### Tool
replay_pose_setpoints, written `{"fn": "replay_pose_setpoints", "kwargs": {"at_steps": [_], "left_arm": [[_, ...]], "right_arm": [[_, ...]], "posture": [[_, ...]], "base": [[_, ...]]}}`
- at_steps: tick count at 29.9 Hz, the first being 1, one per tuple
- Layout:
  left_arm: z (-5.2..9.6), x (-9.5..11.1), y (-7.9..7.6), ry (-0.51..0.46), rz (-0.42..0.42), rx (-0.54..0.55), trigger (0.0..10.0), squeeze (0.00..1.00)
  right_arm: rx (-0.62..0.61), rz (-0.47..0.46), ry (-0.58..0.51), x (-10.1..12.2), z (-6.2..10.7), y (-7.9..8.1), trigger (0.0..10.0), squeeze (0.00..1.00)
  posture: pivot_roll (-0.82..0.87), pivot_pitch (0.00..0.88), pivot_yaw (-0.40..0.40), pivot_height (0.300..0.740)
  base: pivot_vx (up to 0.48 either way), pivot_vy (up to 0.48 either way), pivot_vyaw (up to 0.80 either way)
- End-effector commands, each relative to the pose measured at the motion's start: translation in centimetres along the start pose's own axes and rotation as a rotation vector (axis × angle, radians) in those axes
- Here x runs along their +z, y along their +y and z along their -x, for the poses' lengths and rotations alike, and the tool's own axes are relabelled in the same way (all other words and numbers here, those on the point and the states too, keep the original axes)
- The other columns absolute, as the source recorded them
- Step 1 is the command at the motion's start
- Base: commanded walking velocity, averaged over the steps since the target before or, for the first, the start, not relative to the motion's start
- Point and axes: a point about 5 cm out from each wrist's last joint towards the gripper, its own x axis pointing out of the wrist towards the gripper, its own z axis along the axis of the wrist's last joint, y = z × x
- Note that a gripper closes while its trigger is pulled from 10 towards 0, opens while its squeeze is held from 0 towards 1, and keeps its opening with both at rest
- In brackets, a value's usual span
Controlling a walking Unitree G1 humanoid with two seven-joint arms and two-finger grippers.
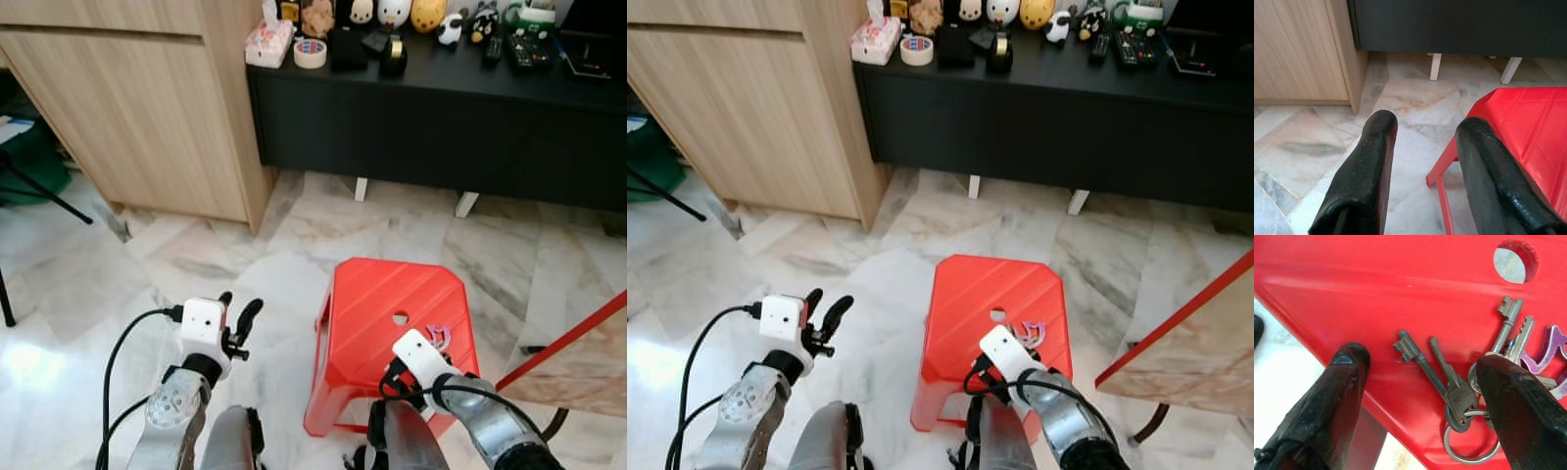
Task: Hang keys on a hook
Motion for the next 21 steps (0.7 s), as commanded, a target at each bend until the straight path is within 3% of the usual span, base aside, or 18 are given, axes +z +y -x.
{"fn": "replay_pose_setpoints", "kwargs": {"at_steps": [1,11,12,13,14,21], "left_arm": [[0.4,-0.7,0.1,0.030,-0.008,0.004,10.0,0.00],[0.5,-0.7,0.1,0.034,-0.012,0.002,10.0,0.00],[0.5,-0.7,0.2,0.035,-0.012,0.002,10.0,0.00],[0.5,-0.7,0.2,0.035,-0.013,0.002,10.0,0.00],[0.5,-0.7,0.2,0.036,-0.013,0.002,10.0,0.00],[0.7,-0.8,0.1,0.041,-0.014,-0.005,10.0,0.00]], "right_arm": [[-0.012,-0.014,0.045,-1.1,0.0,-0.2,10.0,0.00],[0.039,-0.040,0.071,-1.6,-0.4,0.4,10.0,0.00],[0.056,-0.057,0.074,-1.8,-0.5,0.6,3.8,0.00],[0.063,-0.065,0.074,-1.9,-0.5,0.8,3.8,0.00],[0.071,-0.068,0.077,-2.0,-0.5,0.9,0.0,0.00],[0.096,-0.070,0.103,-2.8,-0.6,1.4,0.0,0.00]], "posture": [[0.07,0.172,-0.018,0.623],[0.08,0.174,-0.017,0.623],[0.08,0.176,-0.015,0.623],[0.08,0.176,-0.015,0.623],[0.08,0.178,-0.014,0.623],[0.08,0.184,-0.011,0.623]], "base": [[0.000,0.000,0.00],[0.000,0.000,0.00],[0.000,0.000,0.00],[0.000,0.000,0.00],[0.000,0.000,0.00],[0.000,0.000,0.00]]}}
